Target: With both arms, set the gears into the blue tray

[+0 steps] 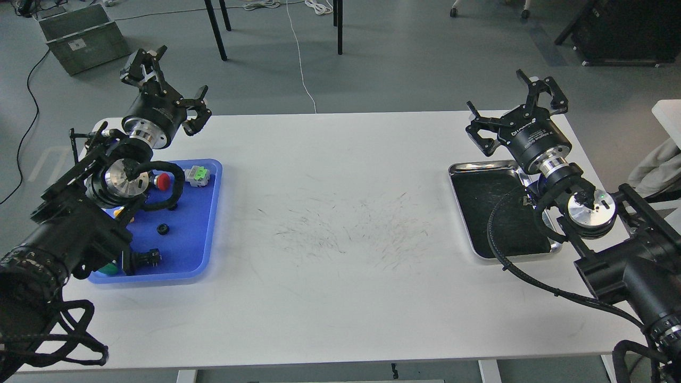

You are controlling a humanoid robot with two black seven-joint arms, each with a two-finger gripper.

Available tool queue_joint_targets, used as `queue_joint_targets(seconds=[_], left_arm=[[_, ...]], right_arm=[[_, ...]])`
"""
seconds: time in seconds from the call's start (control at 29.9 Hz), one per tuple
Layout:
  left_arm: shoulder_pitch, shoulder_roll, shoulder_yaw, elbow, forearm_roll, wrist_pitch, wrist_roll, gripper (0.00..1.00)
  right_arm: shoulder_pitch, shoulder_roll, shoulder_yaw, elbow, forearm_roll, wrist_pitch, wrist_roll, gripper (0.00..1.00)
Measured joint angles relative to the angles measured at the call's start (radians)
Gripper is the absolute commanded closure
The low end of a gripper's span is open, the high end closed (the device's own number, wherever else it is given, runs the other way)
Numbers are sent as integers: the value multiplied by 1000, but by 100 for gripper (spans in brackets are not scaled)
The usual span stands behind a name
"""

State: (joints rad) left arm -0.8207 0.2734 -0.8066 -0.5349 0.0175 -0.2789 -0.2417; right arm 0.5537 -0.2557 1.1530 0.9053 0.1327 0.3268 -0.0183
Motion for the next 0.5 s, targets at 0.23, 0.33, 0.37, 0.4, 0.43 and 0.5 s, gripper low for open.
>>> queue_joint_targets(seconds=[0.23, 0.33, 0.37, 0.4, 0.43, 0.5], left_arm=[[52, -1, -1, -9, -39, 2, 1, 0], [73, -1, -5, -29, -46, -2, 0, 0], [79, 1, -9, -37, -46, -3, 0, 0], [83, 3, -12, -45, -46, -4, 0, 0], [85, 5, -14, -52, -47, -4, 0, 0], [89, 7, -15, -60, -47, -4, 0, 0]], right_arm=[[0, -6, 13, 2, 1, -1, 0, 1], [-3, -7, 14, 1, 1, -1, 0, 1], [-4, -7, 14, 1, 1, -1, 0, 1], [-4, -6, 14, 0, 1, -1, 0, 1], [-4, -6, 15, 0, 1, -2, 0, 1], [-5, -5, 15, -1, 1, -2, 0, 1]])
